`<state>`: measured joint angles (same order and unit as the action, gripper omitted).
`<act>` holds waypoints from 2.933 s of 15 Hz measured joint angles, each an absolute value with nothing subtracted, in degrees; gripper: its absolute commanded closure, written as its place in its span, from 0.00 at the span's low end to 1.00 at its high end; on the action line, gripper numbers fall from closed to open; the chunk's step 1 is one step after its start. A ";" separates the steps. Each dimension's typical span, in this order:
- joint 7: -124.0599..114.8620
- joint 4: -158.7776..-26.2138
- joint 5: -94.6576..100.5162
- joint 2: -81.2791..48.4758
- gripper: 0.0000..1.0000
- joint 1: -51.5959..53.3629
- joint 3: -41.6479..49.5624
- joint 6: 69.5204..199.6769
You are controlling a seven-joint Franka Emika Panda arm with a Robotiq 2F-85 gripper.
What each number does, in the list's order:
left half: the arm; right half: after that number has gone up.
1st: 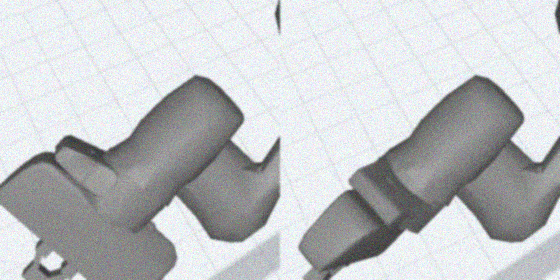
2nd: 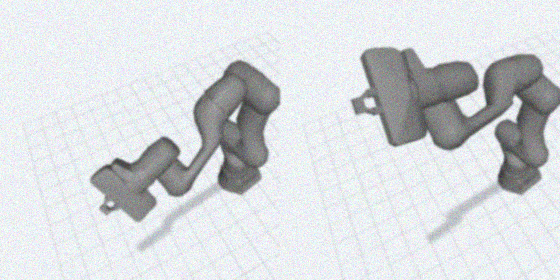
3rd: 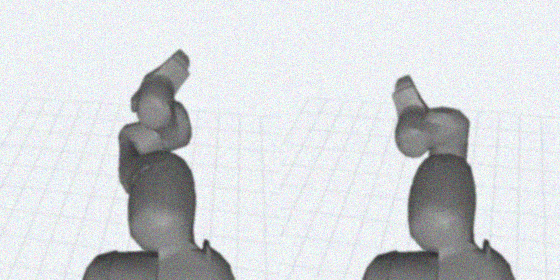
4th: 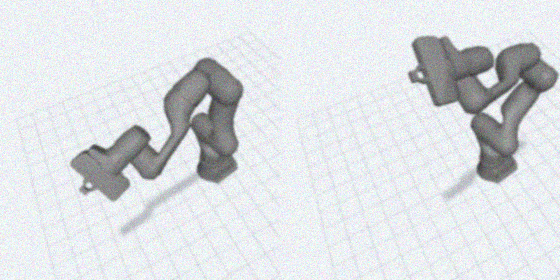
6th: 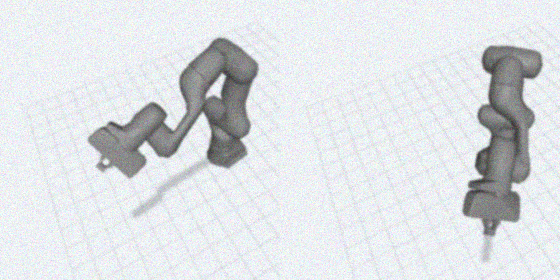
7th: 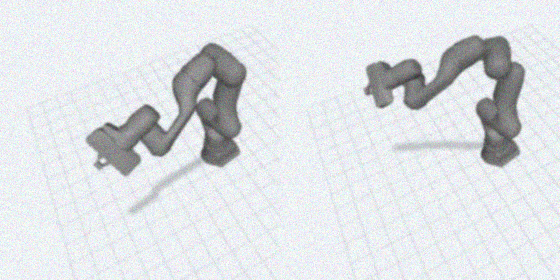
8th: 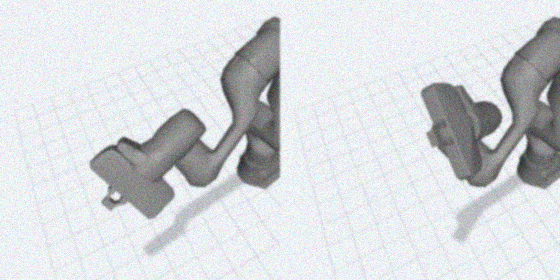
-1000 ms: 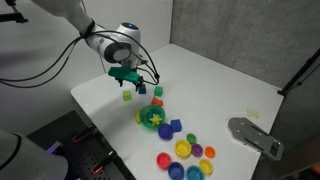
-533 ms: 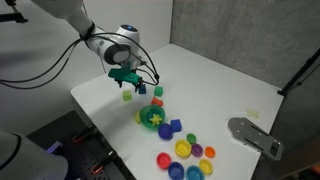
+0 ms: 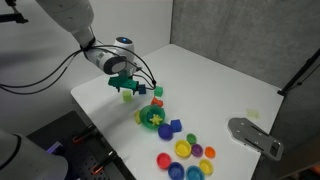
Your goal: Pick up the light green block and place it in the green bowl
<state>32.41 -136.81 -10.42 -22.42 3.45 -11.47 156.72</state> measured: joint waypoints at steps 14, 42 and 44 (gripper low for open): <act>29.19 -128.01 9.98 -38.69 0.00 6.68 -13.05 169.19; 16.89 -129.30 15.14 -26.29 0.69 10.44 4.16 169.47; 16.13 -131.71 15.89 -24.21 0.69 9.75 6.34 169.22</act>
